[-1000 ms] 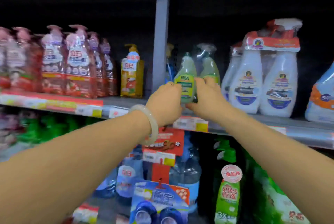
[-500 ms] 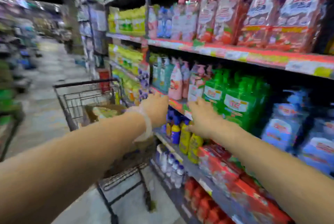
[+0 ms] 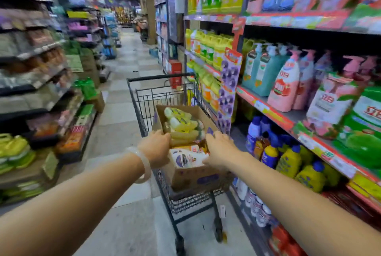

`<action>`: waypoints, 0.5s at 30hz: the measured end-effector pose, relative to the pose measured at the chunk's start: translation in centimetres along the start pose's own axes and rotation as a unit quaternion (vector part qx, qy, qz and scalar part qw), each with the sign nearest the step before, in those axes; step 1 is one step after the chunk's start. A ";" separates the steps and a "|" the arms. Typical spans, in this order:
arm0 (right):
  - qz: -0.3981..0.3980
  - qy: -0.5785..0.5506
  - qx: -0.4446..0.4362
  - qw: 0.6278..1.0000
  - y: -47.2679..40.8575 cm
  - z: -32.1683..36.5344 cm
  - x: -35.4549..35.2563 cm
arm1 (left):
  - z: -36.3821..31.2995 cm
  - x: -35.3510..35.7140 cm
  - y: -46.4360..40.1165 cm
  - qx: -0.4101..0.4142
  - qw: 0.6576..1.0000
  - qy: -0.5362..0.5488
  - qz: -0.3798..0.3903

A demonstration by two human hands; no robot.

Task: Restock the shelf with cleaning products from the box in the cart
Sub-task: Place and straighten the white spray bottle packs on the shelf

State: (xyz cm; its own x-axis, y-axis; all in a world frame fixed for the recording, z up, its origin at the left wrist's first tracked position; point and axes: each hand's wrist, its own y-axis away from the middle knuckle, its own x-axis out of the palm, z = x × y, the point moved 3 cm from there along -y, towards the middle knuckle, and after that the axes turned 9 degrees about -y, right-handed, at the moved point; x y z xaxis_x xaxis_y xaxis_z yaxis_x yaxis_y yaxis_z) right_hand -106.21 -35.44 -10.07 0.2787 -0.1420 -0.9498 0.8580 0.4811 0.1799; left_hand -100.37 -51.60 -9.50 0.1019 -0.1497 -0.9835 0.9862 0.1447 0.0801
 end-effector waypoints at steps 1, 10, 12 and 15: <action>0.008 -0.009 0.006 1.000 -2.0 -0.5 0.0 | 0.5 0.3 -1.6 -0.003 1.000 -0.002 0.006; 0.057 -0.062 0.047 0.995 -16.0 -6.7 1.6 | 0.8 3.7 -16.2 0.016 0.996 -0.014 0.082; 0.074 -0.078 0.064 0.992 -18.0 -7.7 3.1 | 0.4 5.2 -18.6 0.029 0.994 -0.023 0.101; 0.099 -0.101 0.081 0.987 -20.5 -8.8 5.7 | -0.2 7.7 -22.1 0.051 0.990 -0.036 0.128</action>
State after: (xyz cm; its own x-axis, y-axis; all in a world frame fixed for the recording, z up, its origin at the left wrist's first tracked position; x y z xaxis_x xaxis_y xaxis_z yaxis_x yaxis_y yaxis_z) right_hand -126.03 -38.56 -21.40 0.5136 -0.2366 -0.8247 0.8316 0.3740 0.4106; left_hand -121.40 -55.71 -18.89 0.3559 -0.1910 -0.9148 0.9344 0.0889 0.3449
